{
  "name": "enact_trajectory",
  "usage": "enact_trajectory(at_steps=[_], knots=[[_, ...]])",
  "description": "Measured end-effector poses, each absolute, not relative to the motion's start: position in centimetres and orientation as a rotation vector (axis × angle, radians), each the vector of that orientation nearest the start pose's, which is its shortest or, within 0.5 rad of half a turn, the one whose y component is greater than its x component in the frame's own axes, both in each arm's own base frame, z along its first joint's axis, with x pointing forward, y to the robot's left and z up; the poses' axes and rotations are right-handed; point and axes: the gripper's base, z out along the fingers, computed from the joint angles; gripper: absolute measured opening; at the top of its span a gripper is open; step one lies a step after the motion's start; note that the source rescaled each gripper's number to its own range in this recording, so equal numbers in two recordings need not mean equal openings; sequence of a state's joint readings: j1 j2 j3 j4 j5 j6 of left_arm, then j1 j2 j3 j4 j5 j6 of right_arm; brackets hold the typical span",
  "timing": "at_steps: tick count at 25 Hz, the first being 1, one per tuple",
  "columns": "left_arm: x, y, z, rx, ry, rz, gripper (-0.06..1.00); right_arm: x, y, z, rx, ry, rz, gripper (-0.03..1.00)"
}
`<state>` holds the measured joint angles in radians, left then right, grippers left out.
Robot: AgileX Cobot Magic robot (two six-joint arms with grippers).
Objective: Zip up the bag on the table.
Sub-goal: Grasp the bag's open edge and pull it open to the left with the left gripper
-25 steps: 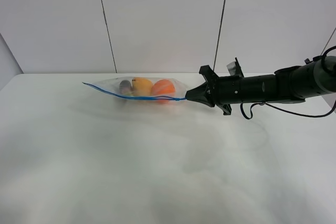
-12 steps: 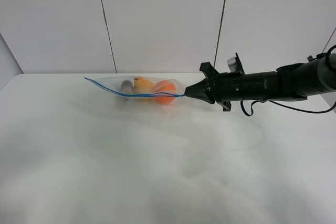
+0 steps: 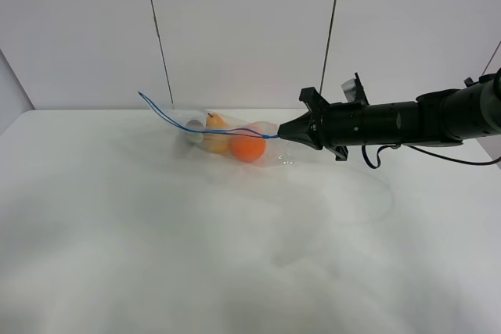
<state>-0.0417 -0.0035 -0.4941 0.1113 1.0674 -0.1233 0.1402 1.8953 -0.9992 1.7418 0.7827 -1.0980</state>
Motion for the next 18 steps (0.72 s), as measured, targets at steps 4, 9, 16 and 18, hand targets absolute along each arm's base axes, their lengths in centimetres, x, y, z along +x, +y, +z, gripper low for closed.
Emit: enact_trajectory(at_steps=[4,9,16,18], knots=[[-0.5,0.9,27.5,-0.078,2.047,0.037,1.0,35.6,11.4,17.3,0.202,2.307,1.297,0.0],[-0.5,0.9,27.6,-0.073,2.044,0.04,1.0,35.6,11.3,17.2,0.205,2.312,1.282,0.0],[-0.3,0.9,28.6,-0.065,1.955,0.032,1.0,35.6,11.3,17.1,0.197,2.318,1.276,0.0],[-0.3,0.8,28.9,-0.062,1.922,0.03,1.0,35.6,11.3,17.1,0.197,2.317,1.276,0.0]])
